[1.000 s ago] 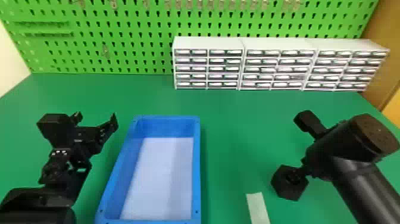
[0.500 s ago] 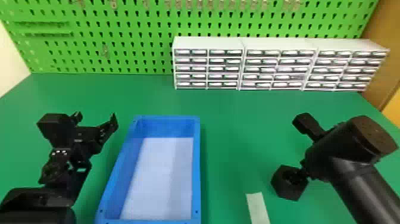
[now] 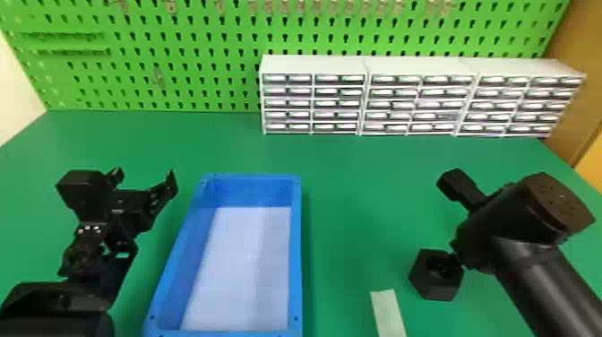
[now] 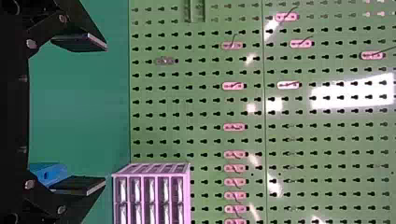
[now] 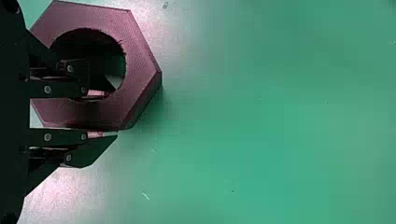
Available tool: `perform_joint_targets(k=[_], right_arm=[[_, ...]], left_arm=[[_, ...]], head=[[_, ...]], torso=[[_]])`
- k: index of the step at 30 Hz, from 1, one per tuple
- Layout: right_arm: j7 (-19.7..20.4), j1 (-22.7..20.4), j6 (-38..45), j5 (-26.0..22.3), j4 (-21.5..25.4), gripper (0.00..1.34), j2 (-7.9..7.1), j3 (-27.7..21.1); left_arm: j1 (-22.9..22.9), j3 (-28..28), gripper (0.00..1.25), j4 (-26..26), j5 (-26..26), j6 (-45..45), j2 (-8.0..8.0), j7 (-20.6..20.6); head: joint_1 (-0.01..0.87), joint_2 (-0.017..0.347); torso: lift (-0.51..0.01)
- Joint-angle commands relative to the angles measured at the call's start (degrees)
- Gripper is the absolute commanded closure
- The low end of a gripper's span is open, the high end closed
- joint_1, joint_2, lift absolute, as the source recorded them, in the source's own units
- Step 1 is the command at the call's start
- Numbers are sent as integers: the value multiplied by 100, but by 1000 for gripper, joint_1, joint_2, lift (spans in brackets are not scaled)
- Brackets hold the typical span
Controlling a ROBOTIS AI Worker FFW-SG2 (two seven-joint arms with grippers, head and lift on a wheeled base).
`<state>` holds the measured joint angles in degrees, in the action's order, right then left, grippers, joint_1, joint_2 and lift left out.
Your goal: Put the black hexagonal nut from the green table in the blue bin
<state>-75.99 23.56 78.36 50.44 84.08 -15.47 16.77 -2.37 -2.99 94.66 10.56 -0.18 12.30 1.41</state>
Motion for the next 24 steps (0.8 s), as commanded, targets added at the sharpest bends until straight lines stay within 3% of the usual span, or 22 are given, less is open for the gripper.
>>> perform_joint_targets(k=[1,10,24], right_arm=[[-3,8,-14,1,-6,1052,-9,28],[-135,149,-23,124,55,1052,-79,20],[-233,500,-23,467,354,1052,-343,64]], left_arm=[[-9,-9,252,0,-1,0,0,0],[-9,-9,252,0,-19,0,0,0],[-9,0,252,0,-27,0,0,0]], head=[[686,52],[686,52],[686,52]], torso=[[-97],[-97],[-97]])
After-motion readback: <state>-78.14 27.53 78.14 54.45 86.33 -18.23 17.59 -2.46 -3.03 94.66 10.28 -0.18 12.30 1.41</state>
